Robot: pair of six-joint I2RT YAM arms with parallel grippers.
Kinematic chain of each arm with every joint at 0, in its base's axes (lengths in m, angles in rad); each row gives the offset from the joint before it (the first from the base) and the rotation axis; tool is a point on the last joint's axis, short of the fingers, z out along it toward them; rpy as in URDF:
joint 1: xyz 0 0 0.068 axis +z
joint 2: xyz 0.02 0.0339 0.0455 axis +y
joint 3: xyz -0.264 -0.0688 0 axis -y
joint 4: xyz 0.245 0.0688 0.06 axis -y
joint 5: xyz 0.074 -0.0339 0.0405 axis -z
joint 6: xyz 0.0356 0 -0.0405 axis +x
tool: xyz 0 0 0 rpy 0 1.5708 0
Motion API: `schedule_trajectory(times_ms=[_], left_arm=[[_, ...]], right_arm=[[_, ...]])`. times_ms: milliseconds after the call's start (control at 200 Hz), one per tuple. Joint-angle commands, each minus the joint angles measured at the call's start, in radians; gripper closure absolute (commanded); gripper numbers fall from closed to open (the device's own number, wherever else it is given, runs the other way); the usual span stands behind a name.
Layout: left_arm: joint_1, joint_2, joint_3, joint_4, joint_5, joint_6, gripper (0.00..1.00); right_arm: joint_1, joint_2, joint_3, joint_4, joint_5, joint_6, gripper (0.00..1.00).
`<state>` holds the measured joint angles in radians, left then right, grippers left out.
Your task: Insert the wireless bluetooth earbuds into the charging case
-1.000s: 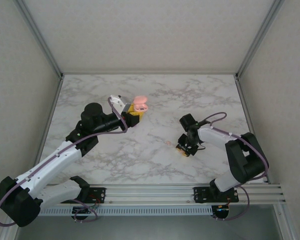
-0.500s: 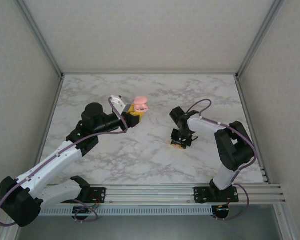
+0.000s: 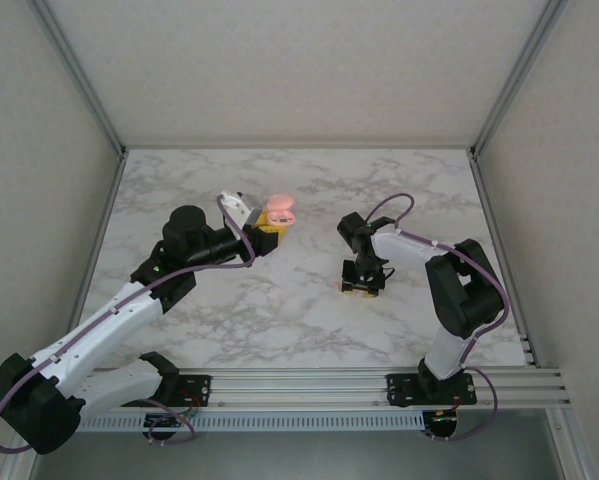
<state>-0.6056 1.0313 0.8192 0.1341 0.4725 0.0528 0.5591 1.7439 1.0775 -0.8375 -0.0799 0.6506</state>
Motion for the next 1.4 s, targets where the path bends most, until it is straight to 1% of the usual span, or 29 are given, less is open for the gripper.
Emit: schedule_trajectory(times_ms=[0,140,330,456,621,791,1066,1141,1397], left_arm=[[0.007,-0.011,0.040,0.015,-0.003,0.016,0.81],[0.009,-0.010,0.042,0.013,-0.001,0.018,0.81],[0.009,0.002,0.049,0.013,0.009,0.022,0.82],[0.009,0.009,0.049,0.018,0.010,0.019,0.82],[0.009,0.013,0.048,0.018,0.011,0.017,0.82],[0.009,0.013,0.047,0.019,0.011,0.015,0.82],[0.009,0.018,0.046,0.019,0.012,0.015,0.82],[0.009,0.018,0.046,0.022,0.012,0.012,0.82],[0.008,0.017,0.046,0.020,0.011,0.011,0.82]], right_arm=[[-0.001,-0.016,0.004,0.020,-0.034,0.121,0.57],[-0.004,-0.011,-0.015,0.054,-0.040,0.196,0.57],[-0.005,-0.010,-0.035,0.073,0.010,0.237,0.64],[-0.004,-0.014,-0.032,0.081,0.021,0.213,0.66],[-0.003,-0.003,-0.013,0.064,0.028,0.192,0.66],[-0.002,0.006,-0.007,0.058,0.030,0.182,0.71],[-0.002,0.008,-0.004,0.062,0.034,0.162,0.73],[-0.002,0.010,0.002,0.057,0.037,0.155,0.80],[0.002,0.001,0.012,0.055,0.028,0.132,0.80]])
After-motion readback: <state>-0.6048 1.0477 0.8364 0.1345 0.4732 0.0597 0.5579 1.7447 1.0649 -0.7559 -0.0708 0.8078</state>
